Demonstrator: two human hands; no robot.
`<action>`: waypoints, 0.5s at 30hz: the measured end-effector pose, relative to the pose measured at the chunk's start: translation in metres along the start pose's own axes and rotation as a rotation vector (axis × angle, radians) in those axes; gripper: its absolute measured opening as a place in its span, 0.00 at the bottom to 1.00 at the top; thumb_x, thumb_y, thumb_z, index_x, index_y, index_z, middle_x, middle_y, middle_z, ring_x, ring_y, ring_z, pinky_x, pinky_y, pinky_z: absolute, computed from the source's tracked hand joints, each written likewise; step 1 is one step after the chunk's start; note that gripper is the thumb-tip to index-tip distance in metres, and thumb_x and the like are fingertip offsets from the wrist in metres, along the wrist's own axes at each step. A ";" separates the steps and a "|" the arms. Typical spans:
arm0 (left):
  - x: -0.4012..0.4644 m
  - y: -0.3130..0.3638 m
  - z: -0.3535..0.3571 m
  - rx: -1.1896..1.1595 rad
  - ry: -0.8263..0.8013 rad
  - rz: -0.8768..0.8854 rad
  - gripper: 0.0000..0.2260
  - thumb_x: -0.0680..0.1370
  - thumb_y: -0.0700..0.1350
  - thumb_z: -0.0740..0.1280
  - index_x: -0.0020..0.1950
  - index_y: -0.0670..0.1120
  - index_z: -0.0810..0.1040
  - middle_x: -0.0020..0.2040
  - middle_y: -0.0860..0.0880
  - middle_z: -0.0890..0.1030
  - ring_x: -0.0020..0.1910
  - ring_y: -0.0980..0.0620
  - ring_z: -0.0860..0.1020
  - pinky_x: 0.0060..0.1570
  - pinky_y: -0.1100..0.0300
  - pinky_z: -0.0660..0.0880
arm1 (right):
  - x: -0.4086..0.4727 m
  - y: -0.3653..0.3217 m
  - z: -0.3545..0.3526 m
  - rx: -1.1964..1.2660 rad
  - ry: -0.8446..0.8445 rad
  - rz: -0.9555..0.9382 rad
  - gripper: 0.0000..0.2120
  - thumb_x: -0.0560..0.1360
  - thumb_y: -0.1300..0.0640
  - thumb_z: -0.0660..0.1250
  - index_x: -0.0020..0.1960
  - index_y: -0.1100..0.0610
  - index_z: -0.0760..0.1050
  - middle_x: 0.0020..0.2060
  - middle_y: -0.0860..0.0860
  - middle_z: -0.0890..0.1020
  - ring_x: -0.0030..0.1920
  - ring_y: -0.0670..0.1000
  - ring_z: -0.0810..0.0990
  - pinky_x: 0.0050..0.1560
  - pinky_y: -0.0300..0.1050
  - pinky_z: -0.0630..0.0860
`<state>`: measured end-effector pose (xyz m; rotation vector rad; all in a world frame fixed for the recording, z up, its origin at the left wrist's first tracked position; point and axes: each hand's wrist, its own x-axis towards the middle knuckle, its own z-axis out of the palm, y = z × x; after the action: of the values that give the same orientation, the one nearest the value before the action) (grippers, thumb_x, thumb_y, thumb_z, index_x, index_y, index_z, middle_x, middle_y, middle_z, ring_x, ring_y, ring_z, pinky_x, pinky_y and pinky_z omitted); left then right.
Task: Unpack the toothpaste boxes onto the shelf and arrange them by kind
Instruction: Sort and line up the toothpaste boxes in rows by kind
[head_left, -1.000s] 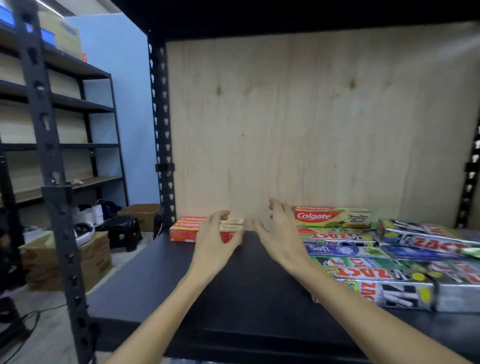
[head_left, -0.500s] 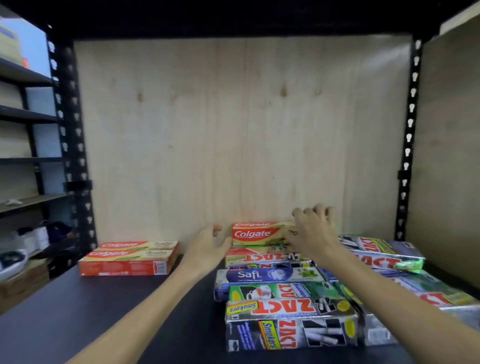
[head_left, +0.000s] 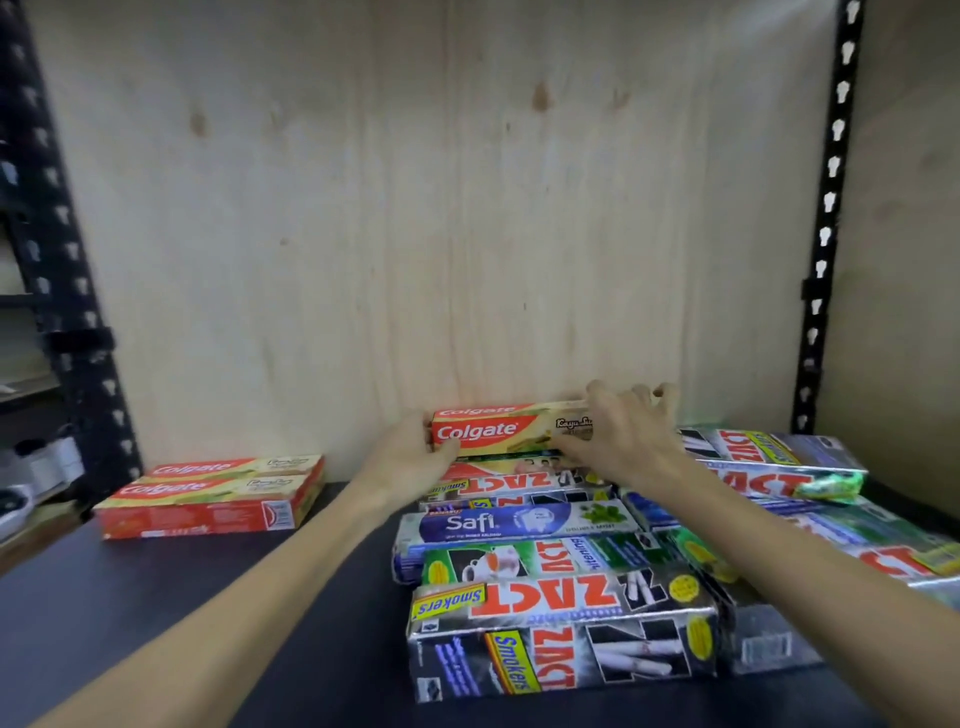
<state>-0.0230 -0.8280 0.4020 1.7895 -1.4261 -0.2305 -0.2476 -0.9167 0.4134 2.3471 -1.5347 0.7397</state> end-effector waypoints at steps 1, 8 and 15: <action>-0.001 0.001 -0.001 -0.023 0.008 0.022 0.11 0.80 0.45 0.69 0.62 0.53 0.74 0.54 0.52 0.83 0.55 0.52 0.81 0.58 0.56 0.79 | 0.001 -0.001 -0.001 0.015 0.022 -0.008 0.25 0.75 0.33 0.62 0.61 0.52 0.73 0.52 0.53 0.83 0.61 0.59 0.75 0.67 0.61 0.58; -0.018 0.006 -0.027 -0.019 0.164 0.143 0.19 0.77 0.39 0.72 0.66 0.50 0.73 0.56 0.54 0.79 0.54 0.58 0.76 0.48 0.75 0.73 | -0.002 -0.006 -0.018 0.058 0.132 -0.103 0.30 0.70 0.37 0.73 0.64 0.54 0.74 0.50 0.53 0.84 0.57 0.57 0.74 0.61 0.55 0.60; -0.072 0.001 -0.068 0.107 0.389 0.197 0.22 0.74 0.46 0.75 0.67 0.52 0.75 0.53 0.51 0.73 0.60 0.47 0.70 0.64 0.47 0.70 | -0.035 -0.025 -0.043 0.152 0.190 -0.243 0.28 0.70 0.42 0.75 0.65 0.52 0.74 0.49 0.52 0.85 0.56 0.57 0.73 0.58 0.51 0.60</action>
<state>-0.0079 -0.7328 0.4227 1.6511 -1.3358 0.2880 -0.2485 -0.8594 0.4333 2.4303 -1.1283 1.0138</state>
